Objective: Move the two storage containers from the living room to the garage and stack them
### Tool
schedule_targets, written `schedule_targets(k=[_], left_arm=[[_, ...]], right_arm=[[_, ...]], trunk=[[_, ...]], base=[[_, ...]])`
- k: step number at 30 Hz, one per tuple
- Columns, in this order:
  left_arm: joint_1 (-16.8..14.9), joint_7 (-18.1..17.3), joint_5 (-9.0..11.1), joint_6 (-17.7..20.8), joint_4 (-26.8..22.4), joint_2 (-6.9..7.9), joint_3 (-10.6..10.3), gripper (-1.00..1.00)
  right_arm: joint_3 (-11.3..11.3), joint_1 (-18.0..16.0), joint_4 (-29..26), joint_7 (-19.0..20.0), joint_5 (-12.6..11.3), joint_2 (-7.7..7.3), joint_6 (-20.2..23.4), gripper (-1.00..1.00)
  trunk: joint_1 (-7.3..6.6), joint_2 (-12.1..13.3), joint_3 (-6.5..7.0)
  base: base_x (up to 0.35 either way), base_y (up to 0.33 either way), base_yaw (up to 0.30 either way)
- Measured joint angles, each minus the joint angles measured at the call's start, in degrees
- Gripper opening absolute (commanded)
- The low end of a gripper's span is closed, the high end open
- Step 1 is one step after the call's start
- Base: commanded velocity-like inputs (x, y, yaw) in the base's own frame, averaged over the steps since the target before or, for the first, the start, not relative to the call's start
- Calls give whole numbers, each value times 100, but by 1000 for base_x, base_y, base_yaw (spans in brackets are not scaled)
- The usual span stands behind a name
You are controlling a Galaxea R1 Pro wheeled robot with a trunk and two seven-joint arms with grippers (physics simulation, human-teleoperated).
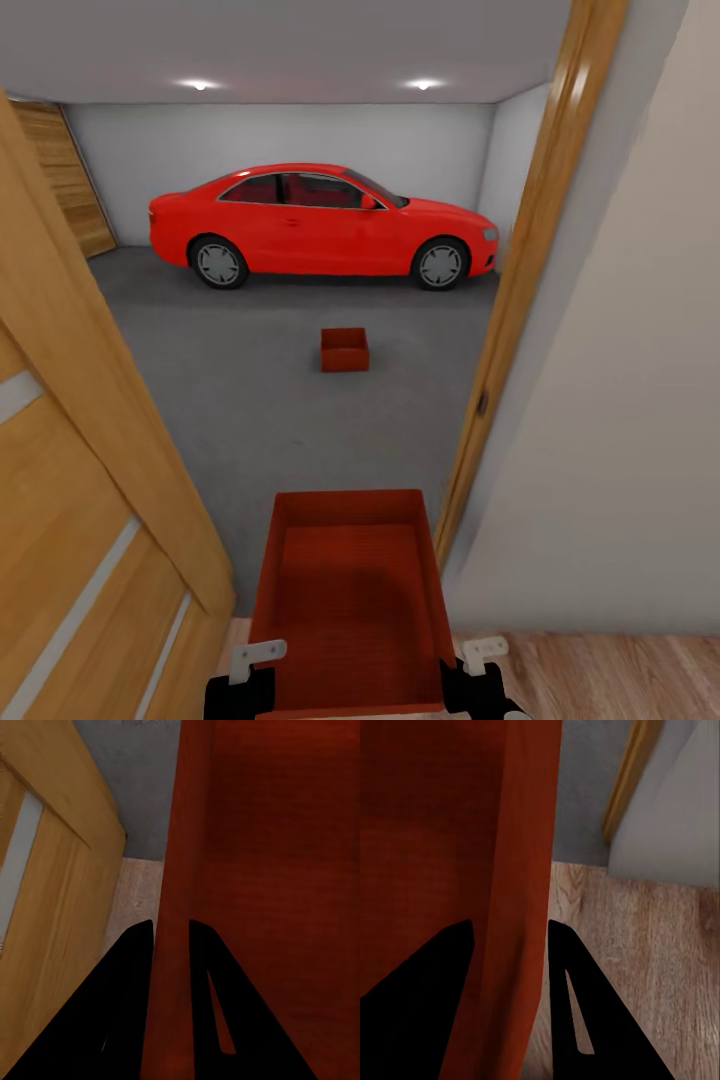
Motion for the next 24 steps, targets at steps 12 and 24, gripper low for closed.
schedule_targets(k=[12,24], left_arm=[[0,-1,-1,-3,-2,1,0,-100],[0,-6,-1,-5,6,0,4,-100]], right_arm=[[0,1,-1,-2,1,1,-6,-100],[0,2,-1,-2,1,1,0,-100]], trunk=[[0,0,0],[0,0,0]], base=[[260,159,0],[109,5,0]])
